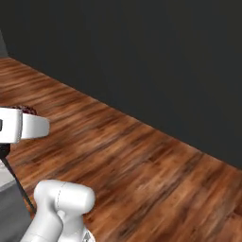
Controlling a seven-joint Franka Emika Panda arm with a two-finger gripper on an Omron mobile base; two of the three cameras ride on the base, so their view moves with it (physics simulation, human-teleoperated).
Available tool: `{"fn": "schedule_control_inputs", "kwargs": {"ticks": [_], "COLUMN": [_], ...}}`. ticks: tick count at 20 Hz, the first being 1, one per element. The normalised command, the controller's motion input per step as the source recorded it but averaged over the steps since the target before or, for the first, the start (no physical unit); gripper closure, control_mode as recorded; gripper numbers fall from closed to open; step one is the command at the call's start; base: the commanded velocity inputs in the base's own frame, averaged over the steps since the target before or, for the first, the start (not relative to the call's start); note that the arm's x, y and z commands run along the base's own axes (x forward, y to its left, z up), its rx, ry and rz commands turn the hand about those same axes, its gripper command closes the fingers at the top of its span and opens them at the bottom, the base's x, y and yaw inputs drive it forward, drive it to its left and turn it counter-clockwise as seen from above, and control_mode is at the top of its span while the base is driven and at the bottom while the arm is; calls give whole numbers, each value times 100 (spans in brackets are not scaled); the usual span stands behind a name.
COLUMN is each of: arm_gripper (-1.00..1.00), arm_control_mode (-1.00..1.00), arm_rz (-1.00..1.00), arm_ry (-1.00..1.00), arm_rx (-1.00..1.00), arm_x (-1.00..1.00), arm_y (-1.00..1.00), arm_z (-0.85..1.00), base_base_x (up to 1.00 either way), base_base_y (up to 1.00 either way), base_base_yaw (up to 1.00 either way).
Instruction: Take the cake and donut from the fridge and place them on the empty tray on the dining counter.
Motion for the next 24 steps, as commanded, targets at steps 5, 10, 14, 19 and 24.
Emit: {"fn": "schedule_control_inputs", "kwargs": {"ticks": [5, 10, 14, 19, 24], "arm_gripper": [100, 100, 100, 100, 100], "arm_control_mode": [100, 100, 100, 100, 100], "arm_rz": [0, 0, 0, 0, 0], "arm_ry": [0, 0, 0, 0, 0], "arm_rx": [0, 0, 0, 0, 0], "arm_x": [0, 0, 0, 0, 0], "arm_y": [0, 0, 0, 0, 0], "arm_z": [0, 0, 0, 0, 0], "base_base_x": [100, 100, 100, 93, 54], "base_base_y": [-7, 0, 0, 0, 0], "base_base_yaw": [50, 65, 70, 83, 90]}}
